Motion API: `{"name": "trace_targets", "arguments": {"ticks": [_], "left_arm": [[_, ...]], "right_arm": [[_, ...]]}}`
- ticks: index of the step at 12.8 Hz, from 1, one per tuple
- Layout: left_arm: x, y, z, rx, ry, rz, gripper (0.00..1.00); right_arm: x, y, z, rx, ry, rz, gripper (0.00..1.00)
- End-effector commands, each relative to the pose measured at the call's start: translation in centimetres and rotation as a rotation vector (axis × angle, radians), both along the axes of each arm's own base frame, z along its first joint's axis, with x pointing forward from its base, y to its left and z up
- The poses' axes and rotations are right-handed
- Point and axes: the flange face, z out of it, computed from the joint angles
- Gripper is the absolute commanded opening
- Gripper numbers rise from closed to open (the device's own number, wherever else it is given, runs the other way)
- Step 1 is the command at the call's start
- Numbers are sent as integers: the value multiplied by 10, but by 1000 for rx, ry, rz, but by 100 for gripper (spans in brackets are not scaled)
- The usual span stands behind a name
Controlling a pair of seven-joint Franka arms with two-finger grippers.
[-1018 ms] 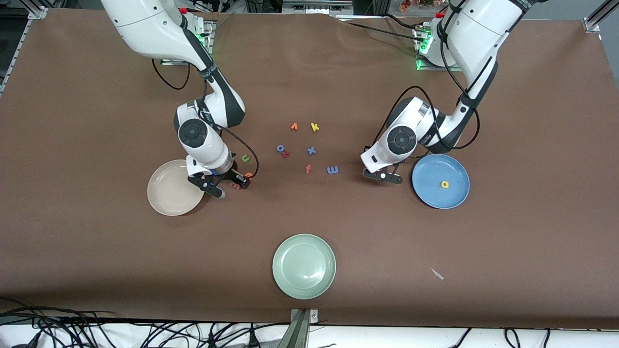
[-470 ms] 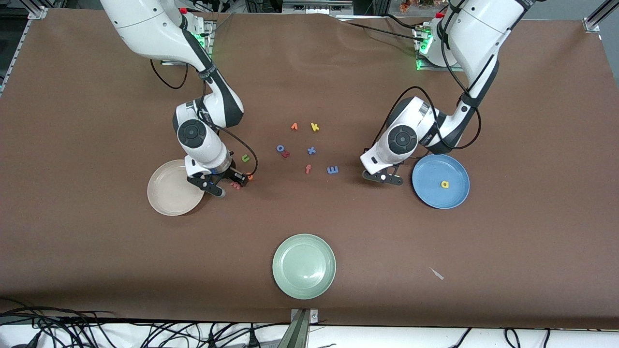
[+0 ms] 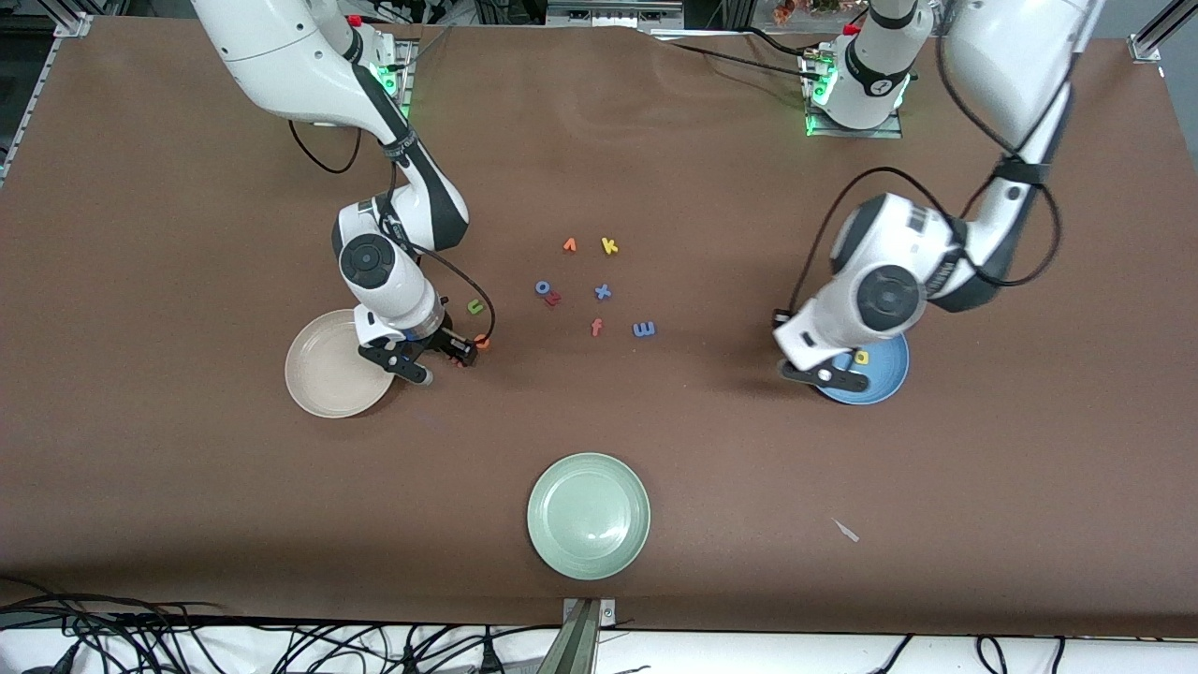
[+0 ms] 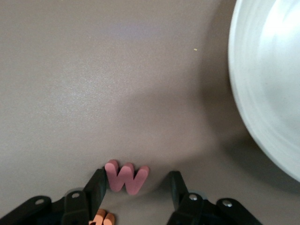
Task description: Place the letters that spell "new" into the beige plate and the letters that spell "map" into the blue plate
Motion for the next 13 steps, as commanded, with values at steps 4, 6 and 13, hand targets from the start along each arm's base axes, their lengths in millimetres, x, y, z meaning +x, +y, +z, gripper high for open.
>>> {"name": "trace_targets", "arguments": {"ticks": [4, 6, 13], "left_arm": [[11, 72, -57, -2, 34, -59, 4], [9, 71, -74, -14, 30, -56, 16], [16, 32, -8, -32, -73, -87, 100]], "right_arm": [[2, 2, -8, 10, -14, 3, 62], [2, 2, -10, 11, -13, 1, 62], [8, 10, -15, 14, -21, 15, 55]]}}
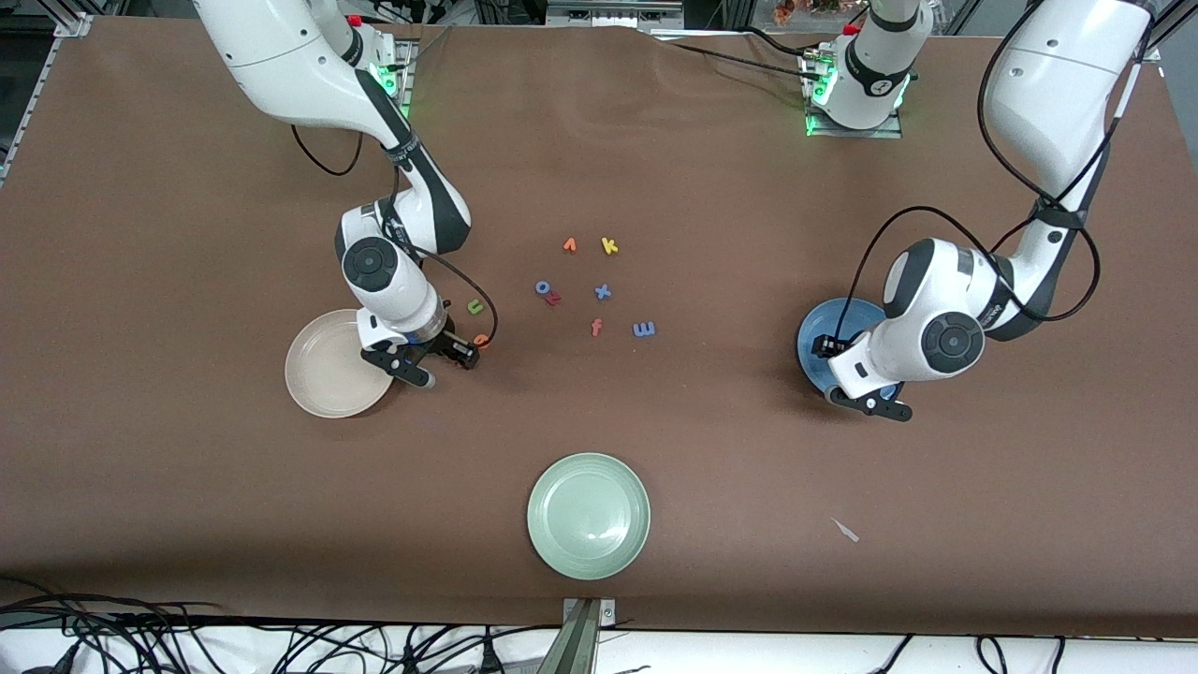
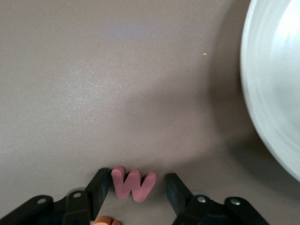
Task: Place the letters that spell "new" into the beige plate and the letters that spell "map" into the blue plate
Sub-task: 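Place the teal p on the blue plate with the left gripper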
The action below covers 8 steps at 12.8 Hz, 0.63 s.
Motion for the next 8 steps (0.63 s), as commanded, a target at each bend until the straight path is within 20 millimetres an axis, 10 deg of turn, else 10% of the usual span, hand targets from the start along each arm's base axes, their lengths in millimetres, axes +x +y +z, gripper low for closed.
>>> {"name": "trace_targets", "arguments": {"ticks": [1, 8], "left_arm": [[-3, -32, 50, 8, -67, -51, 100], [1, -133, 78, -20, -127, 18, 100]], "right_arm": [[3, 6, -11, 9, -8, 12, 51], [6, 5, 3, 11, -20, 34, 28]]}}
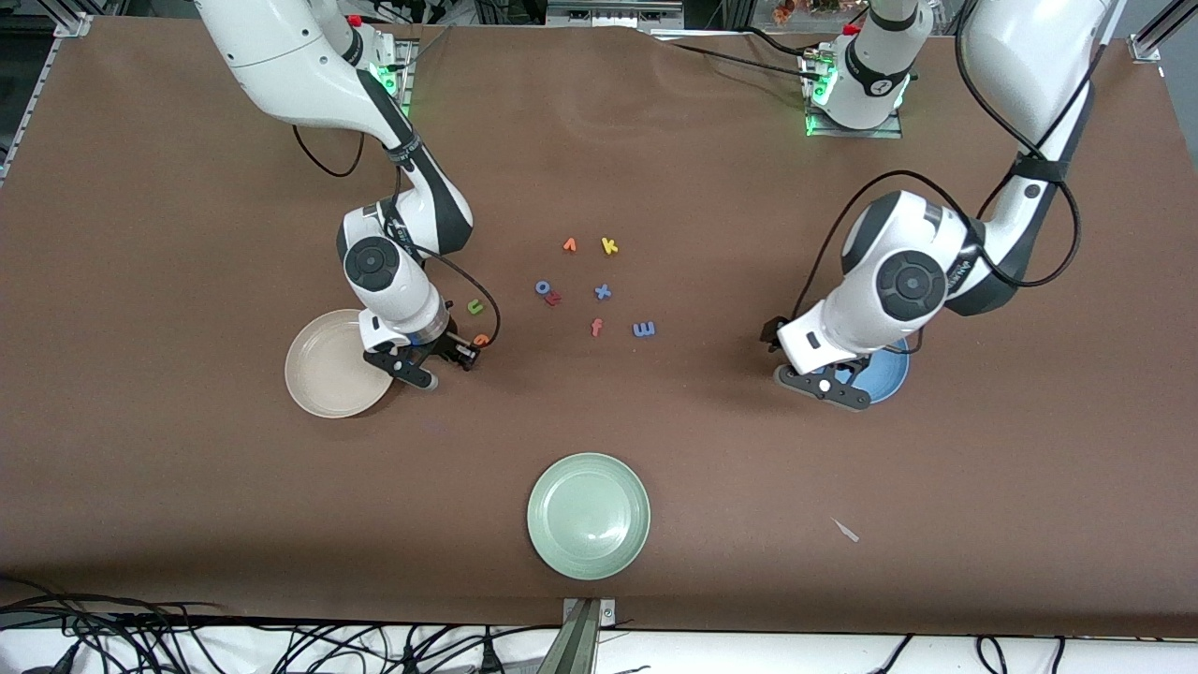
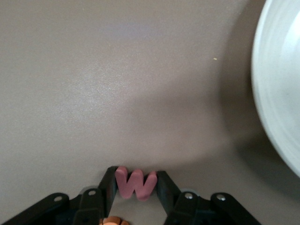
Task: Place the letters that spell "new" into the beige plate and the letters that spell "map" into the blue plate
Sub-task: 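Place the teal p on the blue plate with the left gripper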
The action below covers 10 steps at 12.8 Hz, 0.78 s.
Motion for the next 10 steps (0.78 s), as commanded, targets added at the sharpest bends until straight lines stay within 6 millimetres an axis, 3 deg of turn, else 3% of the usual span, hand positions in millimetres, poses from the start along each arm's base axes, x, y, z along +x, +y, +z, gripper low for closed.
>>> {"name": "trace_targets", "arguments": {"ticks": [1, 3, 6, 9, 10], "left_arm": [[0, -32, -5, 19, 10, 62, 100], [-10, -38, -1, 54, 52, 108, 100], [-23, -71, -1, 69, 59, 162, 100], [-48, -120, -25, 87, 67, 230, 100], [-46, -127, -24, 69, 46, 254, 100]], "right_arm": [[4, 0, 9, 1, 0, 32, 28], [8, -10, 35, -10, 32, 53, 28], [13, -32, 70, -23, 66, 100, 28], [23, -90, 87, -36, 106, 198, 28], [25, -114, 85, -40, 130, 223, 28]]}}
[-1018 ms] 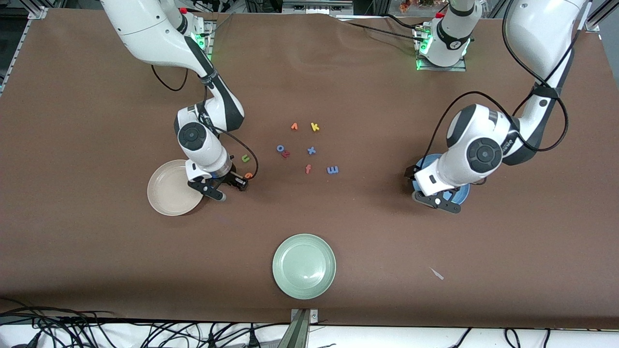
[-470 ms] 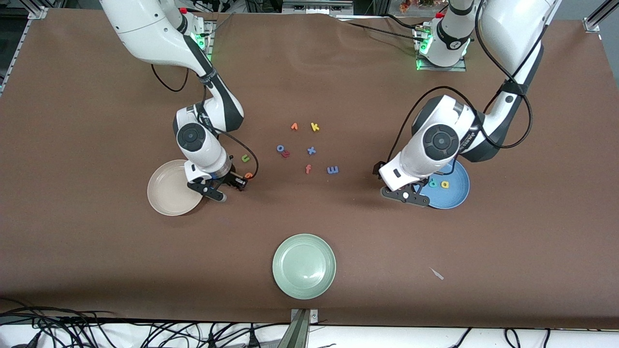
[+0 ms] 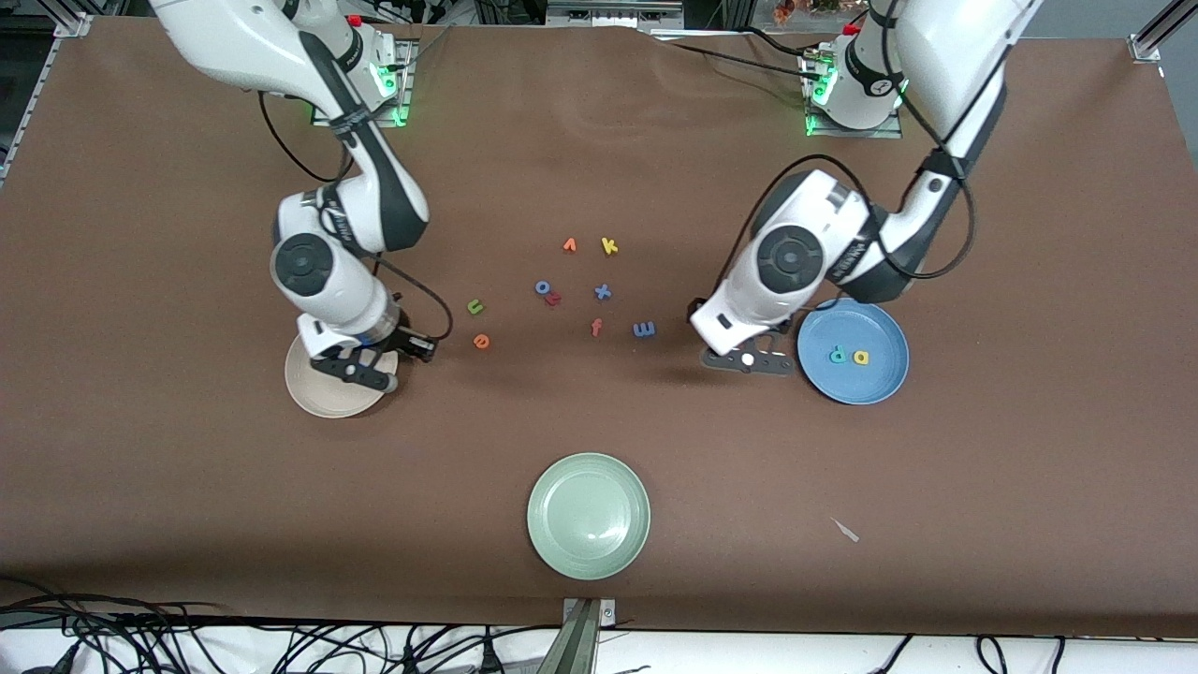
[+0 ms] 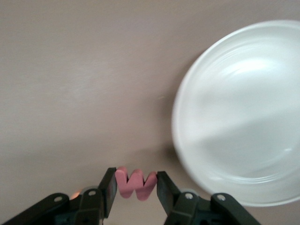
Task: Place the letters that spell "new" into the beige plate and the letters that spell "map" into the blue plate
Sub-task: 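Place the pink w on the white plate while the left gripper reaches the m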
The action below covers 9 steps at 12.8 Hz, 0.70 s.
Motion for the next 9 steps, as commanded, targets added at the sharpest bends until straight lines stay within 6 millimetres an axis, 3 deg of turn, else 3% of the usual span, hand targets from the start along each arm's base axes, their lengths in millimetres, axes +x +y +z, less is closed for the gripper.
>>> {"name": "trace_targets", "arguments": {"ticks": [1, 2, 3, 4, 6, 8, 9], "left_arm": [[7, -18, -4, -8, -50, 48, 100], [8, -19, -4, -19, -55, 52, 100], [17, -12, 1, -27, -64, 68, 100], [25, -13, 6, -42, -75, 83, 100], [24, -27, -14, -47, -53, 91, 100], [23, -54, -31, -56, -43, 92, 100], [28, -62, -32, -67, -48, 110, 100]], "right_arm": [[-1, -57, 0, 3, 45, 96, 29], [-1, -73, -6, 1, 49, 119, 32], [-2, -77, -10, 0, 49, 116, 39], [-3, -78, -13, 1, 47, 111, 54], [-3, -77, -16, 0, 52, 101, 67], [-5, -65, -14, 3, 58, 50, 67], [-9, -43, -13, 15, 61, 14, 67]]}}
